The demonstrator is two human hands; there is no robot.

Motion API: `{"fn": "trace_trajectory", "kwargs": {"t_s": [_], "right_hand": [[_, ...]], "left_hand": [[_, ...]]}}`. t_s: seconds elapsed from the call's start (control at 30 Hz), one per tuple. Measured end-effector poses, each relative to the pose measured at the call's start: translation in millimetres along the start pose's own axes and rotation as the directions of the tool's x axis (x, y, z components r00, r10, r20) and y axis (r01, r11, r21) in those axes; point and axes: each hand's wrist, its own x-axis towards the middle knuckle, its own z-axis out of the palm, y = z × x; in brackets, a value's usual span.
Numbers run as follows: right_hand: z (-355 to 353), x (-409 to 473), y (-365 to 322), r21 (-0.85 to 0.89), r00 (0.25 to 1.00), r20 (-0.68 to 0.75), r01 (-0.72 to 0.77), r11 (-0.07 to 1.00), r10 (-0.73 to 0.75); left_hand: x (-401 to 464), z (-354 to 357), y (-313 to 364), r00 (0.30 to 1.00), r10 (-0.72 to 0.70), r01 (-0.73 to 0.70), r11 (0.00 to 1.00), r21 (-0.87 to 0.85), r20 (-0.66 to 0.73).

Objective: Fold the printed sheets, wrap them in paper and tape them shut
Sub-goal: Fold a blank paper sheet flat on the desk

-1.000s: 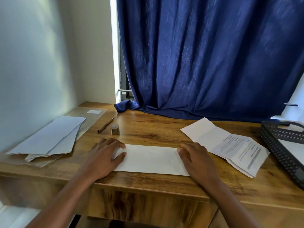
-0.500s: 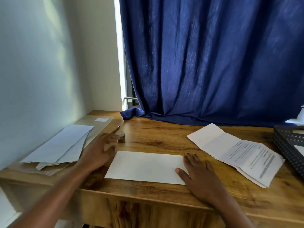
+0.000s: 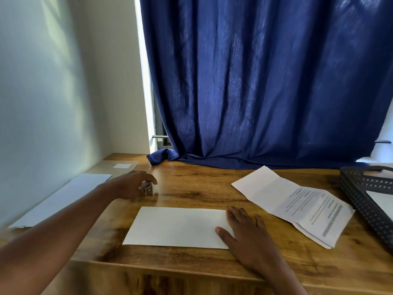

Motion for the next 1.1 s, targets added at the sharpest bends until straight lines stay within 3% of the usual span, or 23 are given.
{"fn": "trace_trajectory", "kwargs": {"t_s": [0.43,0.6,0.77,0.83,0.9,1.0,1.1], "right_hand": [[0.8,0.5,1.9,0.023,0.999,-0.035,0.013,1.000,-0.012],[-0.6,-0.7,0.4,0.031,1.000,-0.025,0.008,0.999,-0.007],[-1.6,0.0,0.2,0.017,1.000,-0.030,0.002,1.000,-0.002],[-0.9,0.7,0.6,0.017,1.000,-0.031,0.002,1.000,-0.002],[-0.2,0.7,0.9,0.018,0.999,-0.032,0.003,1.000,-0.002],[0.4,0.4,0.9,0.013,1.000,-0.030,0.000,1.000,0.000],[0.8,0.2,0.2,0.012,0.999,-0.039,-0.004,1.000,0.004]], "left_hand": [[14.0,31.9,83.5,0.965,-0.144,0.066,0.943,-0.327,-0.221],[17.2,30.2,76.7,0.955,-0.234,0.117,0.861,-0.496,-0.180],[5.3,18.6,48.8,0.947,-0.236,0.020,0.721,-0.693,-0.218],[-5.3,17.3,32.4,0.955,-0.215,0.011,0.716,-0.698,-0.206],[-16.1,15.7,22.6,0.967,-0.180,0.025,0.773,-0.634,-0.181],[-26.3,11.7,13.3,0.975,-0.150,0.090,0.941,-0.327,-0.166],[-31.3,10.5,9.6,0.985,-0.150,0.133,0.976,-0.173,-0.089]]}}
